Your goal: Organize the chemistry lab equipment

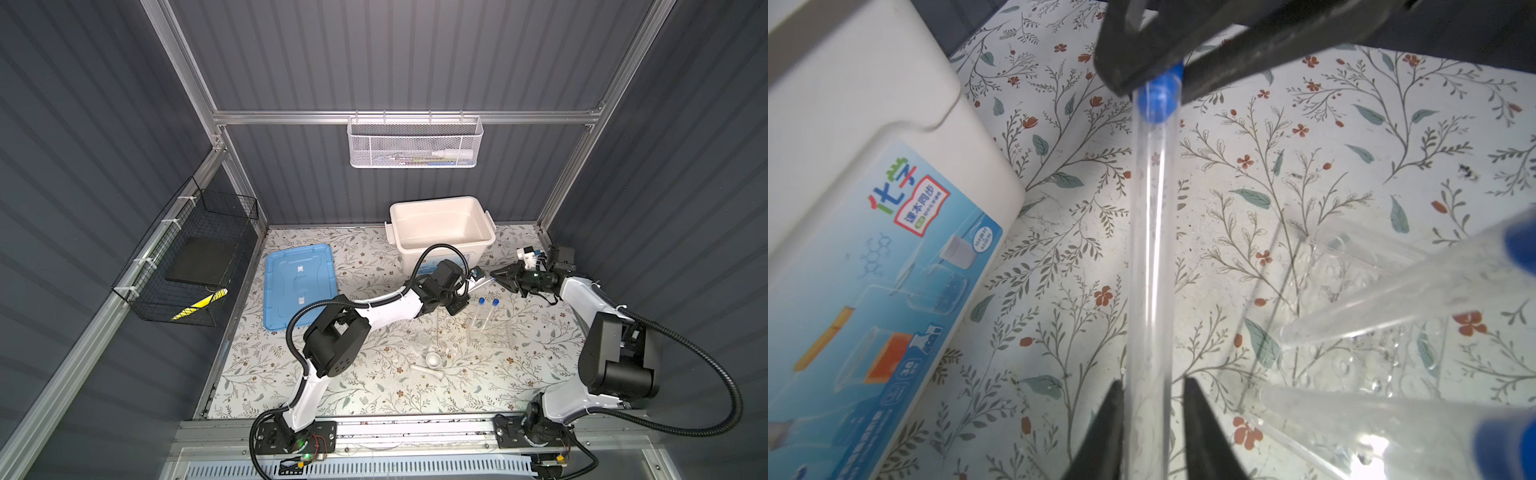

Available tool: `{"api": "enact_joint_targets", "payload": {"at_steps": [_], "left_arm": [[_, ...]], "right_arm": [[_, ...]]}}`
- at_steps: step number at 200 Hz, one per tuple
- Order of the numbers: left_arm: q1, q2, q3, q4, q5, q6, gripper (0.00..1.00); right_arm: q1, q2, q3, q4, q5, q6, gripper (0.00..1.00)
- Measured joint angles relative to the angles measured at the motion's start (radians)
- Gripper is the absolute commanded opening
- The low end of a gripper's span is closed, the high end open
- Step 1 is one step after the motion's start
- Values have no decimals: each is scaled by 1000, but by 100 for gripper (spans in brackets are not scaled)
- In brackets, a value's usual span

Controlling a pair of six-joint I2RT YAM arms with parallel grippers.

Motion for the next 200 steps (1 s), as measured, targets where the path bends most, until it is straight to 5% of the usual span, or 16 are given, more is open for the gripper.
{"api": "enact_joint_targets", "payload": {"at_steps": [15,57,137,200], "left_arm": [[0,0,0,1,-20,-10,63],[8,-40,-111,74,-81,-67,99],[30,-184,-226,169,-149,-158,100],[37,-192,-287,181,-171,-196,100]], "right_arm": [[0,-24,-2,3,24,0,14],[0,-111,-11,-31,171,-10,13],[21,-361,5,-212,607,-96,13],[243,-492,34,-386,934,-157,11]]}}
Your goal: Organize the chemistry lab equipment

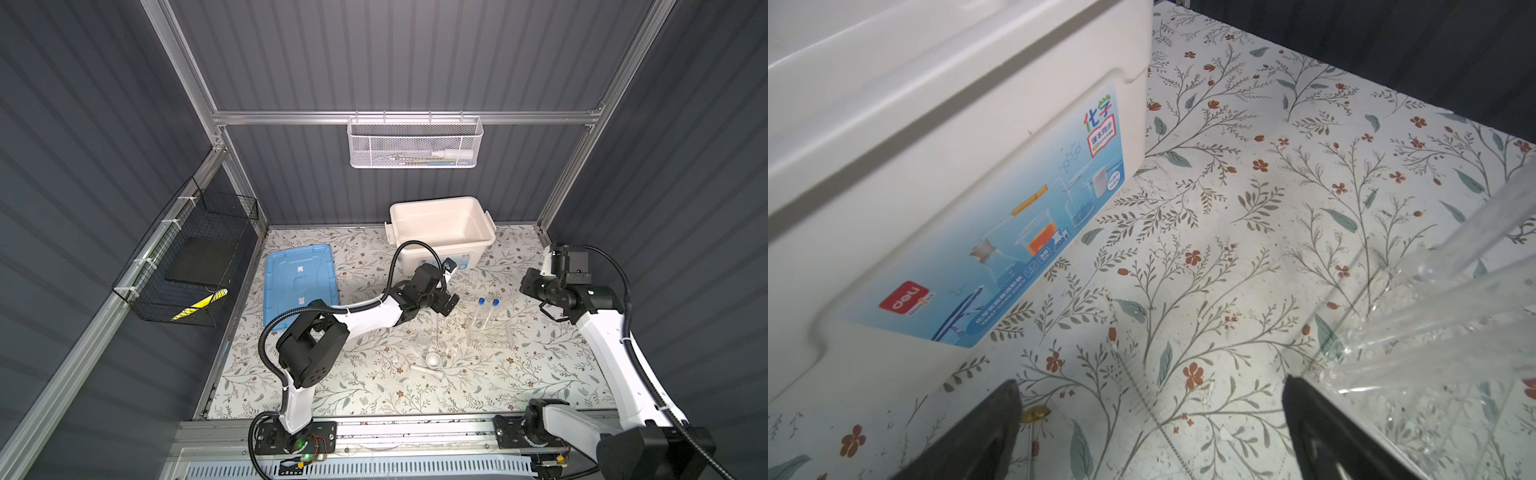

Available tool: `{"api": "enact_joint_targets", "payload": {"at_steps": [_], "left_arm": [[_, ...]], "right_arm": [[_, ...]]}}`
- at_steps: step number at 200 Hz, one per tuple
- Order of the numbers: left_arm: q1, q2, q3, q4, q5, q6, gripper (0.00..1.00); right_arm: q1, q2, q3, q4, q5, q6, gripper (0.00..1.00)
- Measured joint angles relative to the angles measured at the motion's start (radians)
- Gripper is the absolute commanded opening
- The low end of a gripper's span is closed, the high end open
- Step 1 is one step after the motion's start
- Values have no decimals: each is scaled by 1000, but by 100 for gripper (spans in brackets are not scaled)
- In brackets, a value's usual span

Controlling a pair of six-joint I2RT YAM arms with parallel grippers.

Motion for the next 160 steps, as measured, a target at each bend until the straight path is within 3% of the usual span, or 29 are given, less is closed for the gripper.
{"api": "enact_joint_targets", "payload": {"at_steps": [76,160], "left_arm": [[0,-7,-45,19,1,-47,100],[0,-19,-66,34,24,-78,100]], "right_arm": [[145,-70,0,-62,266,-4,12],[280,-83,-67,-28,351,43,12]]}}
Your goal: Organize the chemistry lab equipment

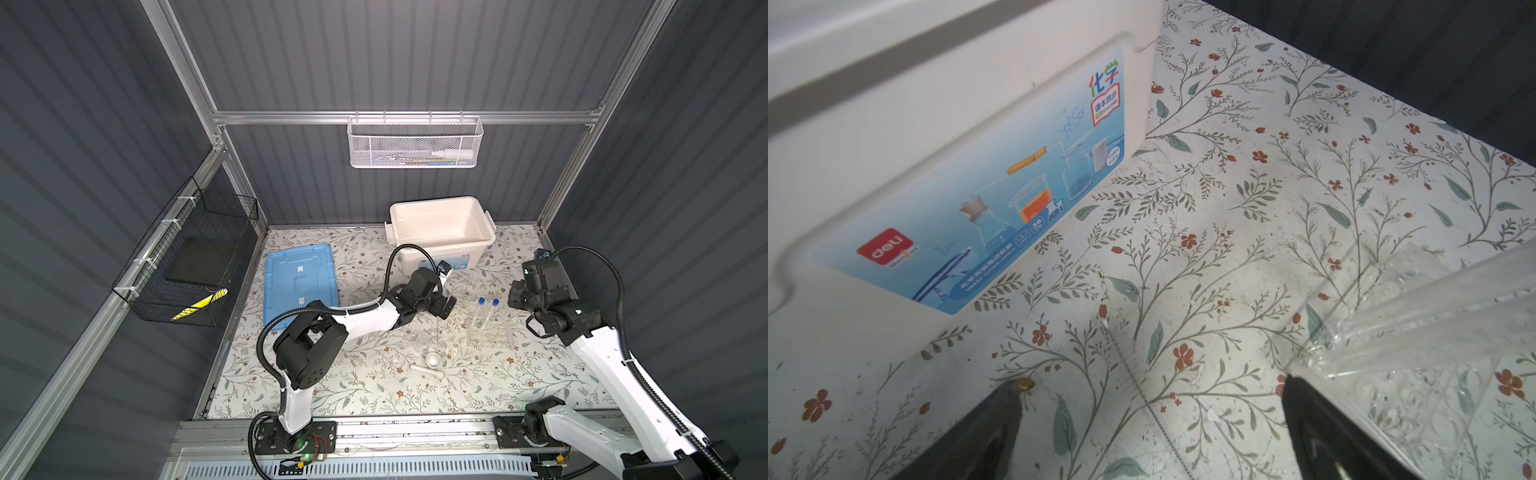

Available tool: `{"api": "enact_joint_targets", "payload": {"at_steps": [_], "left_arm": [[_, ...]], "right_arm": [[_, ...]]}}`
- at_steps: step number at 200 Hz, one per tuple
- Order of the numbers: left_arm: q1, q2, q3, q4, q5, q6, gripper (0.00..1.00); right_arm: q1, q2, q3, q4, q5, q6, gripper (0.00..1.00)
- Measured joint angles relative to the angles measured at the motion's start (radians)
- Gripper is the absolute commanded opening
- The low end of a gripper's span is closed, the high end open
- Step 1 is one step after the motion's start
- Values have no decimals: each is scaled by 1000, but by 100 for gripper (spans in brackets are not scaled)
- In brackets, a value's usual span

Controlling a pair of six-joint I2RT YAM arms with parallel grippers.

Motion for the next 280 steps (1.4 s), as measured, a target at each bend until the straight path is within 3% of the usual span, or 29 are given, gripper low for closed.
{"api": "enact_joint_targets", "payload": {"at_steps": [94,280], "left_arm": [[0,0,0,0,27,-22,99],[0,0,0,0,30,-22,100]], "right_arm": [[31,18,-75,72,80,21,11],[54,84,-121,139,118,12,12]]}}
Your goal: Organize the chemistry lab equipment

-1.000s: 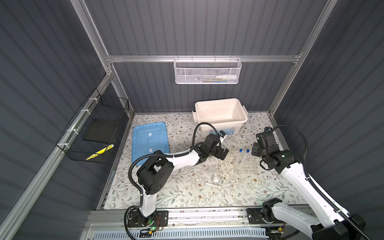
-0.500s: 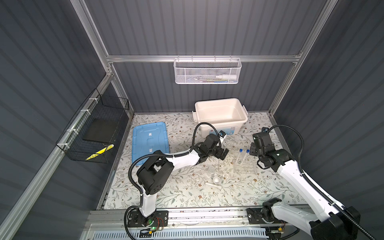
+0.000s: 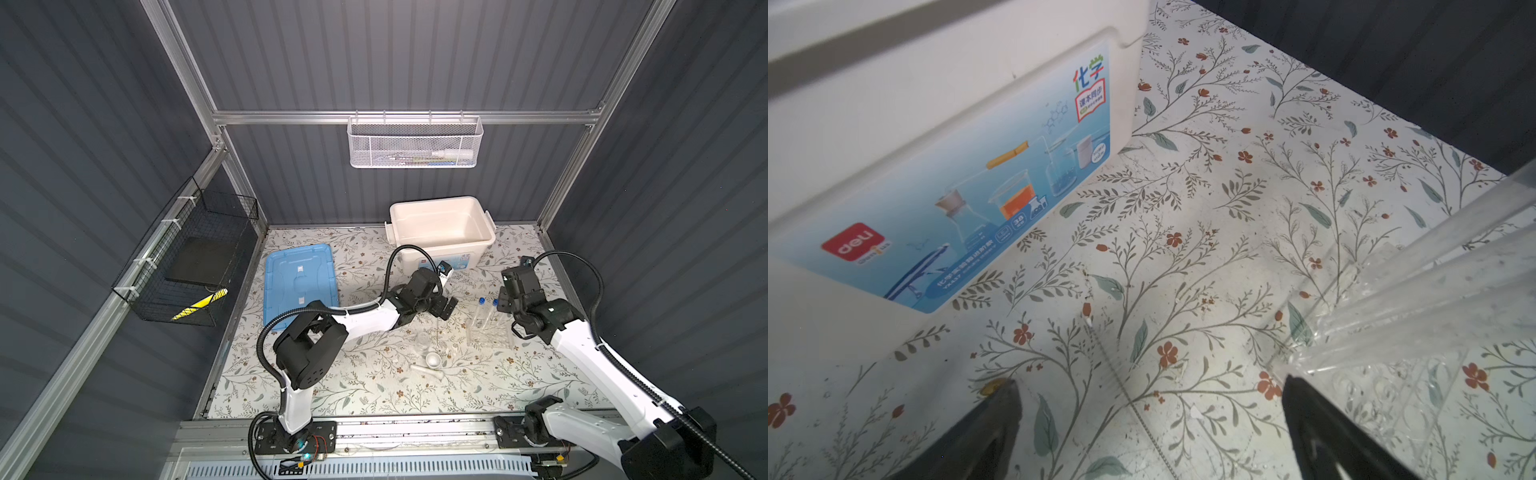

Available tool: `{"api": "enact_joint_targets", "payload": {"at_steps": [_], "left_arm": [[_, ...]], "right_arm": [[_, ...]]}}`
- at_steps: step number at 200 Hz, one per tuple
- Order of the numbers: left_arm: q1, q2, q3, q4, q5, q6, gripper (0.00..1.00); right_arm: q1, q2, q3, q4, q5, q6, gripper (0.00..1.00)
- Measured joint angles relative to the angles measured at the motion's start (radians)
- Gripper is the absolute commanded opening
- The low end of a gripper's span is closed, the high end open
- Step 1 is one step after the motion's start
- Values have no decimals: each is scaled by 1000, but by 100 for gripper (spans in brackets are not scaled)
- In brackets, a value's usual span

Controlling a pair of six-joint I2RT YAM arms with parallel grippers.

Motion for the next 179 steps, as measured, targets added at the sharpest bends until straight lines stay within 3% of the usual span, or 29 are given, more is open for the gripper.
{"api": "enact_joint_targets", "payload": {"at_steps": [179], "left_arm": [[0,0,-6,0,0,0,100]], "right_arm": [[29,18,-2,-10,-25,-1,19]]}}
